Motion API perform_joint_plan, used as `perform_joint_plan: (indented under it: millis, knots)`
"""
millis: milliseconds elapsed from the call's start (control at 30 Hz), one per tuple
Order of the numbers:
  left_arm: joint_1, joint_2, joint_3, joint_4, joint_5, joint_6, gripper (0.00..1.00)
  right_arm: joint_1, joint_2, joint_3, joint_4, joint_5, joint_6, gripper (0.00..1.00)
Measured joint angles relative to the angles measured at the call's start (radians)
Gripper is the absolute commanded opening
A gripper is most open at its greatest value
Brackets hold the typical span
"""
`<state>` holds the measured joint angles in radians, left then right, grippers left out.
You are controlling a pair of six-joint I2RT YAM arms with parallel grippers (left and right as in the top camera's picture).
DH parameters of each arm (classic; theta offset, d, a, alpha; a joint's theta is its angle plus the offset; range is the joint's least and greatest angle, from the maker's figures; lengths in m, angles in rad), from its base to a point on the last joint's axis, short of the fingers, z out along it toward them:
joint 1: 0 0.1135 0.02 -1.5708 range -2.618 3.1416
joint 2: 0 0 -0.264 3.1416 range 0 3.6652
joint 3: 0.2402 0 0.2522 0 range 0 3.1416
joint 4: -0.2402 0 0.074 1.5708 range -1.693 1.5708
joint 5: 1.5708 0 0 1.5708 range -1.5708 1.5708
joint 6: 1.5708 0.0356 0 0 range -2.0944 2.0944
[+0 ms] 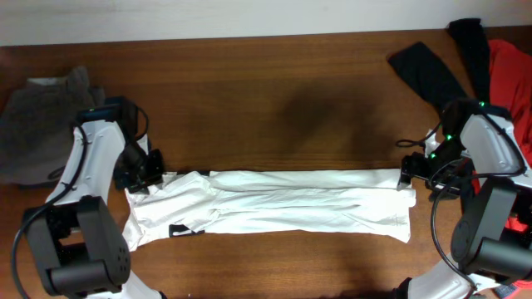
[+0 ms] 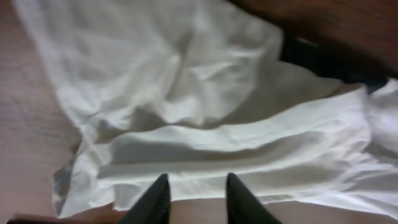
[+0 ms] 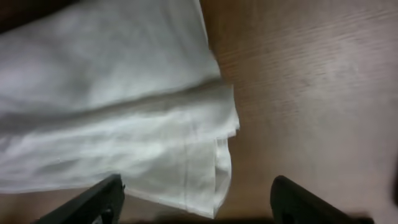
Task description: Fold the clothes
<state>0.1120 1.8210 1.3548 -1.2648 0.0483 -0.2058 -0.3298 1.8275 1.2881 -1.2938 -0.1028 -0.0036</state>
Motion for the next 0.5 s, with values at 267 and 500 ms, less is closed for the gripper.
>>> perform_joint_plan:
  millis: [267, 500]
  knots:
    - [-0.067, 0.000, -0.003, 0.044, 0.005, 0.000, 0.32, -0.111, 0.000, -0.113, 0.126, -0.106, -0.032, 0.80]
    - [-0.071, 0.000, -0.094, 0.117, -0.014, -0.001, 0.32, -0.134, 0.000, -0.117, 0.129, -0.174, -0.059, 0.83]
